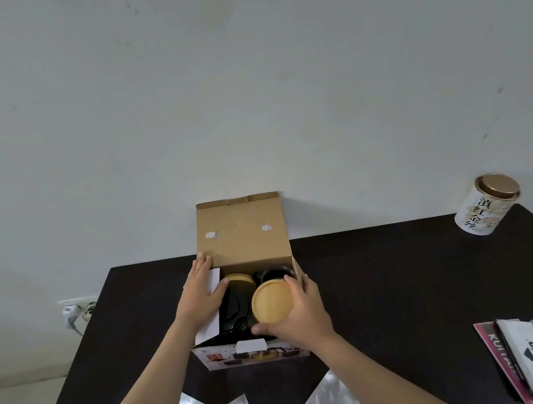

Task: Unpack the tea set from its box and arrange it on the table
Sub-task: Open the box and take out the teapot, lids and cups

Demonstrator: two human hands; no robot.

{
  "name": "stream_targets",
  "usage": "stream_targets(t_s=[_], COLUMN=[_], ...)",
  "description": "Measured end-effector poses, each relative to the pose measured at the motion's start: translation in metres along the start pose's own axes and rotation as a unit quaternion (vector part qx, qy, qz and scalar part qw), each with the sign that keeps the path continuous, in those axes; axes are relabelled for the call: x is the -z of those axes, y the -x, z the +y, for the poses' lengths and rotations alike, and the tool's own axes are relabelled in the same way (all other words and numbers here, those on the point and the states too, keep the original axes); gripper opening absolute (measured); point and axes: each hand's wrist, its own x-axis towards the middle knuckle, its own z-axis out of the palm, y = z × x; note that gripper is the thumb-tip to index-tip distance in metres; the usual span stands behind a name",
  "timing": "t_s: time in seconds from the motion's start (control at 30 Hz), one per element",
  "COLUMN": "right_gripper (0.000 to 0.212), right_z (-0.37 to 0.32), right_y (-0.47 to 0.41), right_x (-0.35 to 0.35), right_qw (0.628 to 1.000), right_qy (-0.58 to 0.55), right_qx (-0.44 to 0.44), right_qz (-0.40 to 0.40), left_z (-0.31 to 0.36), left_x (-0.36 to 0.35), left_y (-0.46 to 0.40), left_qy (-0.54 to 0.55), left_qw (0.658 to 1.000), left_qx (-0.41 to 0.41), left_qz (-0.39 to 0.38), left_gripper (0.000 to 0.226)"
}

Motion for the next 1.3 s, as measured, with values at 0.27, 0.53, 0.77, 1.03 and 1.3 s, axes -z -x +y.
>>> stream_targets(t_s=[0.27,0.53,0.77,1.03,1.3], right_gripper=[0.117,0.105,0.114,0.101,0.110], right_z=[-0.004,-0.026,-0.037,-0.032,-0.013], right_y=[0.003,-0.006,-0.009,-0.014,-0.002], right_x=[0.000,0.011,0.017,0.016,0.027], right_qw=[0.997,0.966,0.950,0.964,0.995], right_qy=[0.083,0.255,0.300,0.254,-0.082], right_qx=[-0.003,0.046,0.063,0.064,0.043], right_qz=[0.005,0.006,-0.054,-0.044,0.045], left_z=[0.011,0.000,0.021,0.025,0.027], left_x=[0.038,0.059,0.001,-0.023,-0.024], left_y=[0.016,0.028,0.031,0.044,0.044], left_qy=[0.043,-0.331,-0.152,-0.170,-0.189], left_qw=[0.998,0.939,0.972,0.968,0.968], left_qx=[-0.015,0.039,0.174,0.177,0.139], left_qz=[0.047,-0.080,-0.049,0.050,0.086], left_gripper=[0.060,0.049,0.078,0.079,0.074])
